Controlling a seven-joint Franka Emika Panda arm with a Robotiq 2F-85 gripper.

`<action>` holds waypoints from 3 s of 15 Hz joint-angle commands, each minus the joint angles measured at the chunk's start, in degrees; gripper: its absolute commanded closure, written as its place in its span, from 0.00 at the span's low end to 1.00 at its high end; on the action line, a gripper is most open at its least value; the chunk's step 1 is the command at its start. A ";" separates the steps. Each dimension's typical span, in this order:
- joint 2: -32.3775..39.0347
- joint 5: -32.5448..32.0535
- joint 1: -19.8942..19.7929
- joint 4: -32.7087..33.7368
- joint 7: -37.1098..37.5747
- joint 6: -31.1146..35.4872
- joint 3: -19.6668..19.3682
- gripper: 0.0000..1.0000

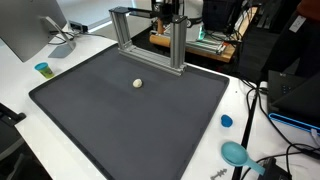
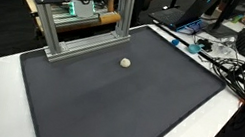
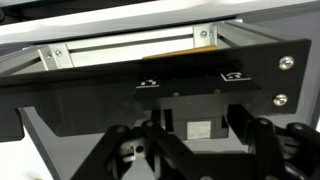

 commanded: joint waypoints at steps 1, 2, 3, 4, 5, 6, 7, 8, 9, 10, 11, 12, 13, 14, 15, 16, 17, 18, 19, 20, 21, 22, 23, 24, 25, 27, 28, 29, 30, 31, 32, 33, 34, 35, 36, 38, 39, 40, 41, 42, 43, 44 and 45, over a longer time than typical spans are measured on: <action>-2.48 -0.50 -0.12 -1.71 -2.75 -0.02 -0.88 0.39; -2.46 -0.43 -0.07 -1.68 -3.25 -0.04 -1.01 0.41; -2.44 -0.32 0.04 -1.63 -3.72 -0.02 -1.10 0.47; -2.40 -0.14 0.27 -1.63 -4.34 -0.02 -1.25 0.43; -2.39 -0.11 0.38 -1.64 -4.87 0.04 -1.35 0.40; -2.30 -0.10 0.53 -1.62 -5.86 -0.11 -1.62 0.37; -2.22 -0.25 0.58 -1.56 -6.76 -0.26 -1.84 0.33; -2.14 -0.22 0.64 -1.51 -7.72 -0.35 -2.13 0.24; -2.08 -0.16 0.71 -1.44 -8.59 -0.38 -2.41 0.23; -2.04 -0.16 0.74 -1.42 -9.43 -0.42 -2.68 0.21; -2.01 -0.11 0.78 -1.43 -10.27 -0.40 -2.99 0.21; -1.96 -0.08 0.79 -1.43 -11.02 -0.46 -3.26 0.26; -2.02 -0.05 0.80 -1.46 -11.70 -0.49 -3.49 0.37; -2.10 0.00 0.91 -1.46 -12.16 -0.51 -3.63 0.45; -2.13 0.14 1.04 -1.45 -12.32 -0.55 -3.66 0.53; -2.41 0.29 1.32 -1.52 -12.31 -0.54 -3.56 0.59; -2.67 0.32 1.42 -1.52 -11.75 -0.63 -3.38 0.65; -2.80 0.36 1.17 -1.44 -11.18 -0.89 -3.35 0.67; -2.77 0.38 0.94 -1.27 -10.63 -1.18 -3.24 0.67; -2.66 0.34 0.72 -1.03 -9.89 -1.57 -2.99 0.67; -2.58 0.40 0.53 -0.88 -9.11 -1.87 -2.80 0.67; -2.42 0.33 0.36 -0.67 -8.39 -2.34 -2.59 0.67; -2.48 0.27 0.29 -0.68 -7.93 -2.32 -2.48 0.38; -2.53 0.42 0.30 -0.67 -7.54 -2.35 -2.51 0.32; -2.77 0.75 0.27 -0.86 -7.05 -2.15 -2.64 0.40; -3.07 0.85 0.09 -1.08 -5.70 -1.73 -2.41 0.62; -3.24 0.98 0.11 -1.16 -5.25 -1.69 -2.39 0.67; -3.44 0.89 0.01 -1.26 -4.64 -1.63 -2.25 0.69; -3.53 0.81 -0.12 -1.32 -4.06 -1.61 -2.12 0.69; -3.65 1.07 -0.10 -1.28 -3.54 -1.66 -1.98 0.73; -3.71 0.91 -0.30 -1.28 -3.02 -1.60 -1.86 0.74; -3.71 0.70 -0.57 -1.29 -2.49 -1.40 -1.70 0.78; -3.64 0.97 -0.40 -1.16 -2.49 -1.50 -1.78 0.79; -3.42 1.42 -0.12 -0.85 -2.57 -1.37 -2.00 0.79; -3.09 1.48 -0.20 -0.53 -2.31 -1.02 -2.03 0.79; -1.77 1.30 -0.69 1.10 -1.45 0.30 -2.02 0.79; -0.68 1.10 -1.11 2.57 -0.80 1.07 -2.02 0.79; 0.16 0.85 -1.50 3.82 -0.36 1.91 -1.97 0.79; 1.34 0.67 -1.85 5.34 -0.11 2.79 -1.94 0.79; 3.27 0.21 -2.27 7.47 -0.03 3.88 -1.75 0.79; 5.28 -0.34 -2.60 9.47 0.08 4.77 -1.45 0.79; 7.76 -0.58 -2.70 11.73 0.14 5.65 -1.23 0.79; 10.48 -0.63 -2.77 14.02 0.58 6.39 -0.89 0.79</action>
